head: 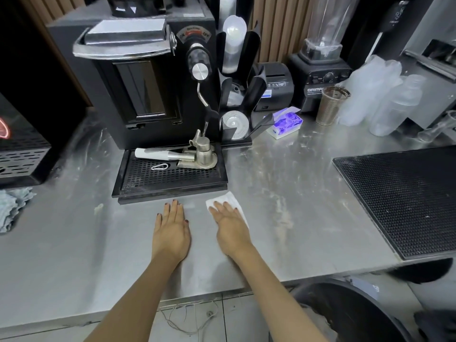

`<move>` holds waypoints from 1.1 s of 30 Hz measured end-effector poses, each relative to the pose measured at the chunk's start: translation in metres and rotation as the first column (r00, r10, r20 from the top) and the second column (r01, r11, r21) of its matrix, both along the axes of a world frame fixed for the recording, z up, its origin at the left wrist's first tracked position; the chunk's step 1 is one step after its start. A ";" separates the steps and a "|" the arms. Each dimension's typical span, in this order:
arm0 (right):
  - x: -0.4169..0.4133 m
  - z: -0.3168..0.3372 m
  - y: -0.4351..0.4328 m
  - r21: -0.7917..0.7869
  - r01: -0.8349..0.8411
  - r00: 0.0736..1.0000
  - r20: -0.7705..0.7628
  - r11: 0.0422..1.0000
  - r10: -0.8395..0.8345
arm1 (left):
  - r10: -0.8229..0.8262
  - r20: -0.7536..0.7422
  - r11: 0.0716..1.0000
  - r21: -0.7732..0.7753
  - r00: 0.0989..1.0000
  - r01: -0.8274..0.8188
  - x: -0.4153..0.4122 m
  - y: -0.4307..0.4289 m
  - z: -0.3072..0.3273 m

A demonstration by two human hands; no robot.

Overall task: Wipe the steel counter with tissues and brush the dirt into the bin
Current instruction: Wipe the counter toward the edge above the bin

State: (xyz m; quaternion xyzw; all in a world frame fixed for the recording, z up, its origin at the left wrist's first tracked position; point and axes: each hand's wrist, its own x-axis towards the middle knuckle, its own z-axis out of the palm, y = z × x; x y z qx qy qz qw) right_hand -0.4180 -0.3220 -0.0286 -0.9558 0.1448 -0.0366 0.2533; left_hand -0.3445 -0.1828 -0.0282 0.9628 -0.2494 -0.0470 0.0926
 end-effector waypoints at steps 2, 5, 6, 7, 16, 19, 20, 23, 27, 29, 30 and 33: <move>-0.002 0.000 -0.021 -0.003 0.057 0.998 -0.019 0.998 -0.057 | -0.003 0.004 1.000 0.005 1.000 0.003 0.000 0.001 0.001; -0.018 0.001 -0.055 -0.025 0.259 0.966 -0.017 0.966 -0.259 | -0.003 0.013 1.000 0.014 1.000 0.003 0.001 0.002 0.001; -0.025 0.003 -0.059 -0.043 0.300 0.954 -0.012 0.953 -0.300 | -0.002 0.012 1.000 0.017 1.000 0.002 0.001 0.001 0.001; -0.033 0.006 -0.057 -0.041 0.308 0.951 -0.005 0.950 -0.309 | -0.001 0.010 1.000 0.020 1.000 0.001 0.000 0.001 0.001; -0.090 -0.011 -0.019 -0.019 0.099 0.990 0.101 0.995 -0.097 | -0.011 0.010 1.000 0.022 1.000 0.010 -0.001 0.002 0.001; -0.097 -0.006 -0.065 0.020 0.292 0.955 0.057 0.956 -0.293 | -0.017 0.014 1.000 0.013 1.000 0.016 -0.001 0.002 0.001; -0.098 -0.001 -0.075 0.051 0.325 0.945 0.029 0.944 -0.327 | -0.016 0.017 1.000 0.012 1.000 0.016 -0.001 0.002 0.001; -0.100 0.016 -0.066 0.105 0.326 0.942 0.040 0.939 -0.332 | -0.014 0.021 1.000 0.012 1.000 0.014 -0.002 0.001 0.002; -0.107 0.010 -0.011 0.070 -0.015 0.998 0.061 0.997 0.011 | -0.010 0.033 1.000 0.012 0.999 0.010 -0.002 0.001 0.002; -0.114 -0.001 -0.012 0.004 -0.033 0.998 0.061 0.999 0.032 | -0.009 0.032 1.000 0.017 0.999 0.009 -0.002 0.000 0.002; -0.118 -0.006 -0.021 -0.007 0.009 0.998 0.066 1.000 -0.009 | -0.009 0.032 1.000 0.019 0.999 0.008 -0.002 0.000 0.002; -0.131 -0.006 -0.057 -0.020 0.181 0.980 0.086 0.983 -0.179 | -0.011 0.034 1.000 0.027 0.999 0.010 -0.002 0.001 0.001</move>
